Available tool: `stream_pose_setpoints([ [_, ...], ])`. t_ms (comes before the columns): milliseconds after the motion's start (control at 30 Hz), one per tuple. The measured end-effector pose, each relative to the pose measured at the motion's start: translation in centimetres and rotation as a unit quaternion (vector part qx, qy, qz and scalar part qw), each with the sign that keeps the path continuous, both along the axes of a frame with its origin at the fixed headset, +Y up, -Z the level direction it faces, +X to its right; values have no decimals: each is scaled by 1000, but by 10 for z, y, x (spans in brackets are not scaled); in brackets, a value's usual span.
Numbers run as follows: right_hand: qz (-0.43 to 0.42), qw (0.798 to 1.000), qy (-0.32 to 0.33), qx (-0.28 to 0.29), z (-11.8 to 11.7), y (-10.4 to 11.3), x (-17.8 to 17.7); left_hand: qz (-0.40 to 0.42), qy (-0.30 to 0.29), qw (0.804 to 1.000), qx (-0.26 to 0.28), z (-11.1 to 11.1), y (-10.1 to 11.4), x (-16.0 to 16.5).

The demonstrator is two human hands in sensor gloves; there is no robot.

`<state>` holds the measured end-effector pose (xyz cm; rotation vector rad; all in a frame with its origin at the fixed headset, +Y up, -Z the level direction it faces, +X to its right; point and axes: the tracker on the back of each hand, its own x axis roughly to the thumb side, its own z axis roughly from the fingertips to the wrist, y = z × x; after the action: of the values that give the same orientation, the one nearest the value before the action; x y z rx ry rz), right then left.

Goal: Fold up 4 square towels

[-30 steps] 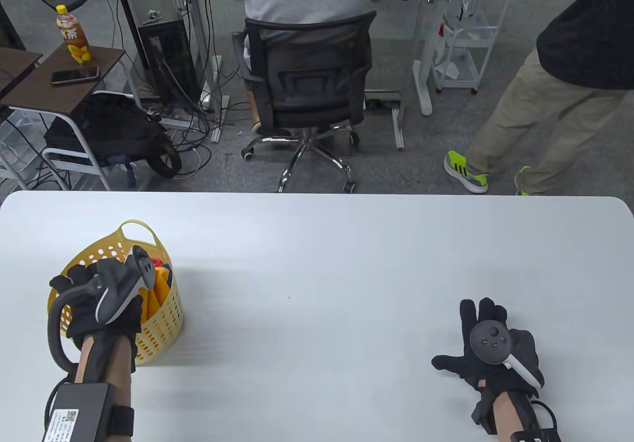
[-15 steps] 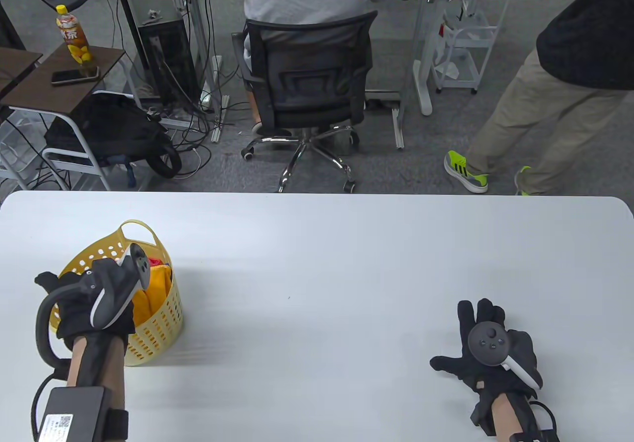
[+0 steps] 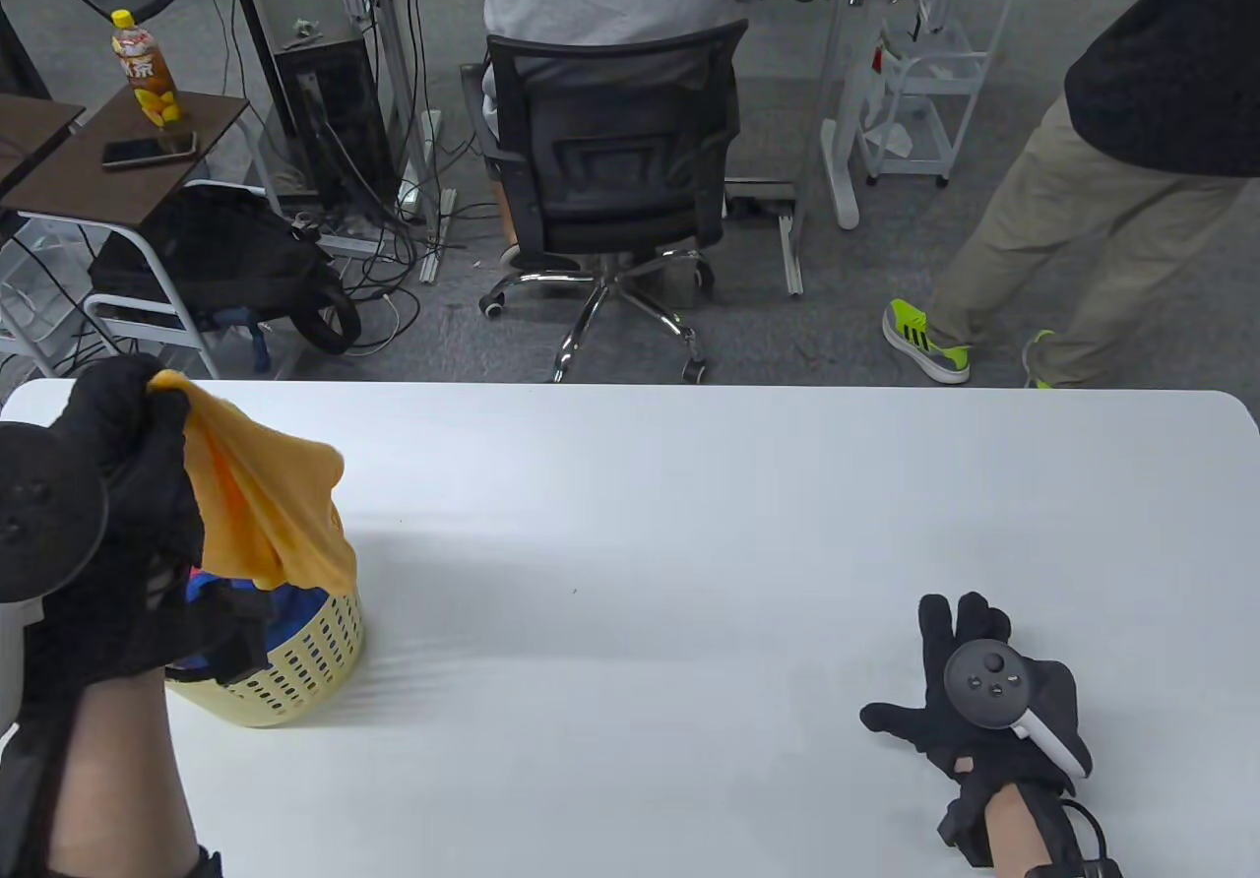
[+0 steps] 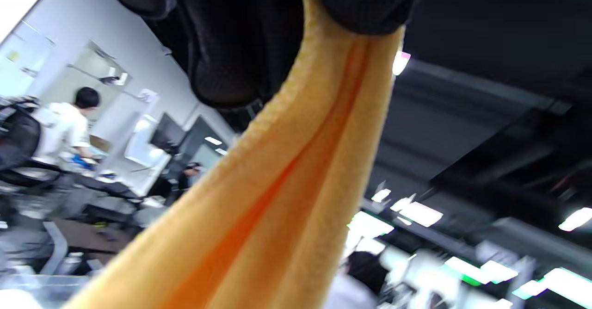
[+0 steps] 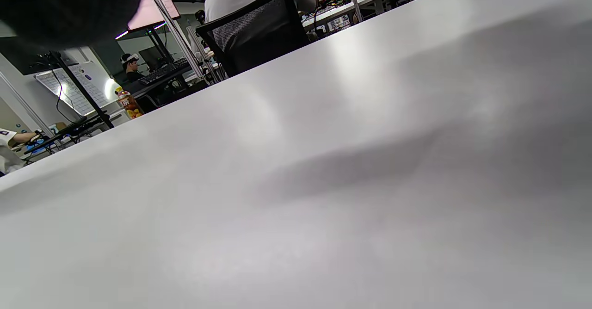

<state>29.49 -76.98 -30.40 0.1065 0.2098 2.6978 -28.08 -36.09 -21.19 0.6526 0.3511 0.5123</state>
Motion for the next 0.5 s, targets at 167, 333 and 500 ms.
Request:
stream_pose_setpoints([
  [167,-27,1000,7,11,2,6,0,56,-144,984,93,10,25,43],
  [333,-76,995,47,37,8,21,-13,86,-251,961,75,-3,15,93],
  [500,-192,964,165,79,28,58,-45,57,-305,950,37,-21,-6,140],
])
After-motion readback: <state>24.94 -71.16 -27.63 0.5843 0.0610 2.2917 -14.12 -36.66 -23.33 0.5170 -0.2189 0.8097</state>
